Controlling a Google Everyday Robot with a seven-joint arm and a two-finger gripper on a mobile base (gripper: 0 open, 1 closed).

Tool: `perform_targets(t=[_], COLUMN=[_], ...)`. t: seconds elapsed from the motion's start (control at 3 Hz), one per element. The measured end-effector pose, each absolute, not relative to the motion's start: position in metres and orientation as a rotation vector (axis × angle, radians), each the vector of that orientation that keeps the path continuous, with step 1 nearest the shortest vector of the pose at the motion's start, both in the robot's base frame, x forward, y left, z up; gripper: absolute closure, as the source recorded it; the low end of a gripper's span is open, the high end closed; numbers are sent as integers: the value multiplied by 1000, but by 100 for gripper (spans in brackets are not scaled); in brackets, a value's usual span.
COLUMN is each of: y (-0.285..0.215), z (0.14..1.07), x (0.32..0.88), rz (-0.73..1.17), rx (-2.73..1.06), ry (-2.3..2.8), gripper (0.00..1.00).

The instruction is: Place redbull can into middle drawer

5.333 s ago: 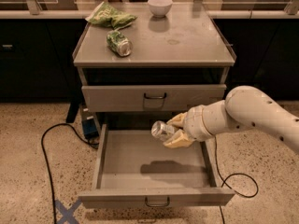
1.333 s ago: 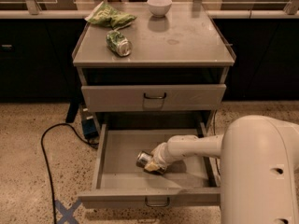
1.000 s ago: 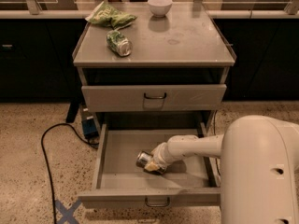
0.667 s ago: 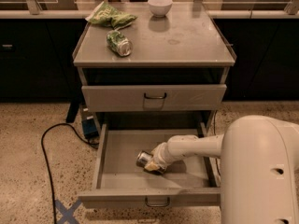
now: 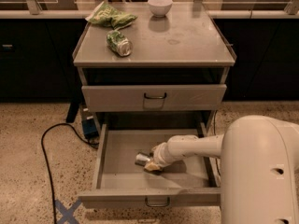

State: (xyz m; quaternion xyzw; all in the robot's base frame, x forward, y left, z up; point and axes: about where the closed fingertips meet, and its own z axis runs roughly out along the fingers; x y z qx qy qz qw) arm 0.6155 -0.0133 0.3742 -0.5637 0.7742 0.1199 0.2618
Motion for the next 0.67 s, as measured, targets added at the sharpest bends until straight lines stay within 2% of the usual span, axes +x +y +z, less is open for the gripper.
perform_targets(t=[0.33,0.67], y=[-13,-13], z=[374,374], x=[616,616], rz=[324,324], rx=[-1525,-1525], ry=[2095,2095], gripper=[0,0])
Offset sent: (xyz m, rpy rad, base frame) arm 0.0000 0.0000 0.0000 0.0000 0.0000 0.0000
